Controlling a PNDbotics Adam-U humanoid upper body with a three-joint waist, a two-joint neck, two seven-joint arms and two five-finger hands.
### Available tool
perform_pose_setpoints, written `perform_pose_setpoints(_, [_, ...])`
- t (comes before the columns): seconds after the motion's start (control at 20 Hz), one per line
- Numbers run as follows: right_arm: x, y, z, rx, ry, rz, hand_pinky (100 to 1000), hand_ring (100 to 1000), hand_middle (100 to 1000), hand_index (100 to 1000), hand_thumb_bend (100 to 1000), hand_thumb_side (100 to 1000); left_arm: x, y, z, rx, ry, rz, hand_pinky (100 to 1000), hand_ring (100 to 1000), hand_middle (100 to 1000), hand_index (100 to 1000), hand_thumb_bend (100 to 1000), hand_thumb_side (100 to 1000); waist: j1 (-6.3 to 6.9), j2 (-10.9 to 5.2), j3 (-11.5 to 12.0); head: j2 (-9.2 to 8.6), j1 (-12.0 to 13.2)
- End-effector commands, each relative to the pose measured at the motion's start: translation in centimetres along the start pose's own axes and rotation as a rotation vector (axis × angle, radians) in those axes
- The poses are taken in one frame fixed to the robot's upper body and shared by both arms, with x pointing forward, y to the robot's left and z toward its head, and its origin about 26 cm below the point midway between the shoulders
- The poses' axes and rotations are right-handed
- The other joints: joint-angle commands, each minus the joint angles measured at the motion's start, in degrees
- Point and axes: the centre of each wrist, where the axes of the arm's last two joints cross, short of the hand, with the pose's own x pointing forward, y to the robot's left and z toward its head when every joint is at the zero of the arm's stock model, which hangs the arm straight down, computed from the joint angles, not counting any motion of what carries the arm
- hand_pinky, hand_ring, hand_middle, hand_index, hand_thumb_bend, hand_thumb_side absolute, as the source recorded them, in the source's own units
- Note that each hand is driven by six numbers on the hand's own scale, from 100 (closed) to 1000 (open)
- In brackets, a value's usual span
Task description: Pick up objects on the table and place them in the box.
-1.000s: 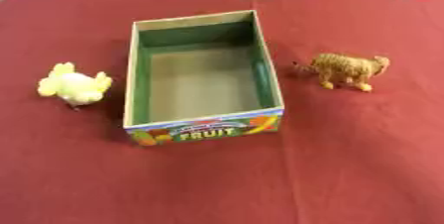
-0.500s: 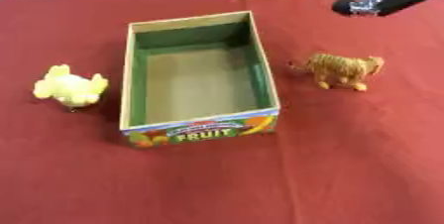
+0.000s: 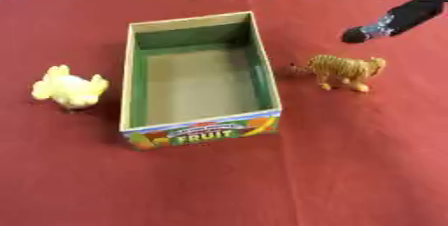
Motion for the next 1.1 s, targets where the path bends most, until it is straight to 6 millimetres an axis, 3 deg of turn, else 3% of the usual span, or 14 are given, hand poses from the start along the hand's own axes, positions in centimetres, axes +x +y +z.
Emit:
perform_pose_setpoints(0.05, [0.0,-1.3,1.8,0.006,-0.004,0.006,948,976,915,991,626,1000,0.4,0.7,-0.6,-0.016,-0.038,-0.029,538,781,788,768,100,885,-0.06,-1.11,-0.06,-0.85,0.06])
perform_pose_setpoints(0.15, [0.3,-1.3,2.3,0.017,-0.011,-0.002,947,975,914,993,623,1000,0.4,0.7,-0.6,-0.025,-0.038,-0.031,538,781,787,767,100,885,-0.10,-1.10,-0.04,-0.85,0.02])
perform_pose_setpoints(0.3, [1.1,-1.1,2.9,0.014,-0.011,0.011,933,966,903,1000,536,987,0.4,0.7,-0.6,-0.039,-0.040,-0.035,539,781,787,766,100,886,-0.14,-1.05,0.02,-0.82,-0.04])
perform_pose_setpoints(0.45, [2.0,-0.6,3.1,0.009,0.018,0.019,925,960,892,1000,469,888,0.4,0.7,-0.7,-0.046,-0.045,-0.036,539,781,787,766,100,885,-0.22,-1.06,0.07,-0.81,-0.22])
perform_pose_setpoints(0.65, [2.7,0.3,2.7,0.011,0.068,0.015,919,955,887,996,472,839,0.5,0.8,-1.0,-0.053,-0.054,-0.040,538,781,786,767,100,880,-0.22,-1.12,0.23,-0.98,-0.43])
perform_pose_setpoints(1.1, [3.0,1.7,1.0,0.014,0.152,0.050,897,939,875,976,457,822,0.6,0.6,-1.0,-0.067,-0.058,-0.029,536,780,785,764,100,882,-0.07,-0.88,0.48,-1.23,-0.82])
